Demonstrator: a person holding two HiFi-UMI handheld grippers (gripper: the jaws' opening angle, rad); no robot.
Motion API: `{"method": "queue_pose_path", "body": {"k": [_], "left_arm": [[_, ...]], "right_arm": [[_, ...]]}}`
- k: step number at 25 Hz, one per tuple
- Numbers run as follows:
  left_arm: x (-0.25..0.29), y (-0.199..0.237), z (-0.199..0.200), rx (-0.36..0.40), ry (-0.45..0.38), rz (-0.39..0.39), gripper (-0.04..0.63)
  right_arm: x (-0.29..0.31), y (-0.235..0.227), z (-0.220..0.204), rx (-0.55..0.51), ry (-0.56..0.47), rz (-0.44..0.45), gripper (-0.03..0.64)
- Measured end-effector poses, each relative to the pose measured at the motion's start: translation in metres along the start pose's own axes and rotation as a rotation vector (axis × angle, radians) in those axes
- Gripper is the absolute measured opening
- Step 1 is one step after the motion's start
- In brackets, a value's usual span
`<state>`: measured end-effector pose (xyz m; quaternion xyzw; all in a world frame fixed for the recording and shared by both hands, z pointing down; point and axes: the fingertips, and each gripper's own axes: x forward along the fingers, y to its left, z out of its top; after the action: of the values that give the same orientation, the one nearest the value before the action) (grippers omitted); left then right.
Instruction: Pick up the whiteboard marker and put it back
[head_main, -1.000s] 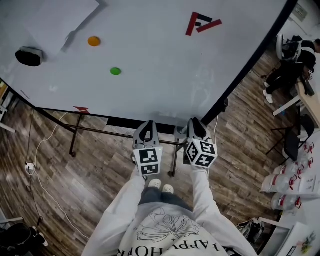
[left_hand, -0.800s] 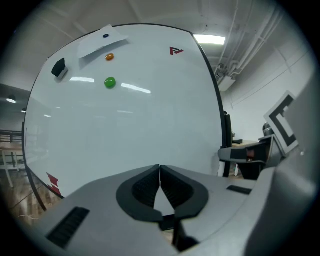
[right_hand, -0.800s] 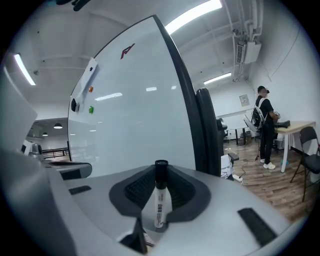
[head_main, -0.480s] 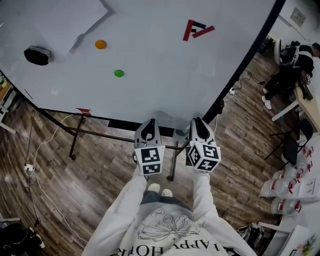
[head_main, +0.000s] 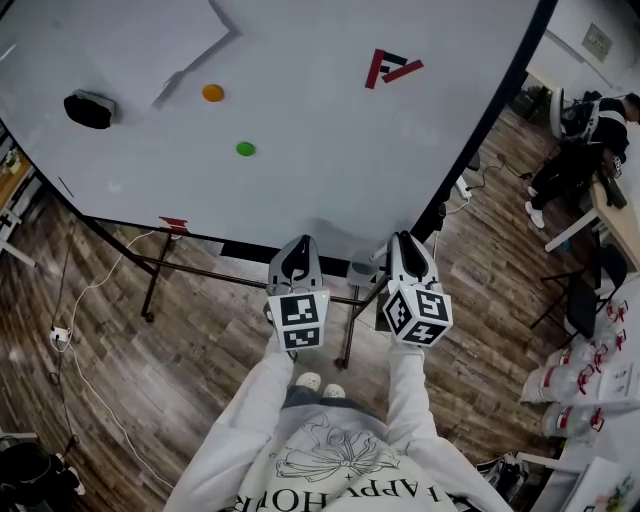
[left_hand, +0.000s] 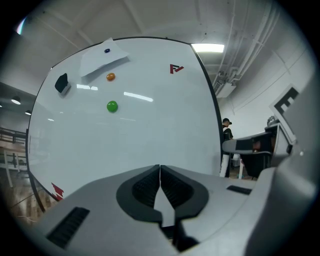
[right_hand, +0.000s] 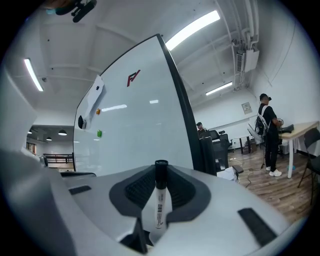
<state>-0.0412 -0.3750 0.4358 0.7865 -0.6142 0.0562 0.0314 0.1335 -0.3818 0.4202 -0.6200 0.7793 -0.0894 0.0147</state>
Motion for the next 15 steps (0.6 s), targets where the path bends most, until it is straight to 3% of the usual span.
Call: {"method": "queue_pose_path", "body": {"k": [15], "left_arm": [[-0.009, 0.007, 0.007, -0.001, -0.013, 0.009, 0.007]], "right_arm": [[-0.004, 0.011, 0.007, 0.015, -0.007, 0.016, 0.064]]}}
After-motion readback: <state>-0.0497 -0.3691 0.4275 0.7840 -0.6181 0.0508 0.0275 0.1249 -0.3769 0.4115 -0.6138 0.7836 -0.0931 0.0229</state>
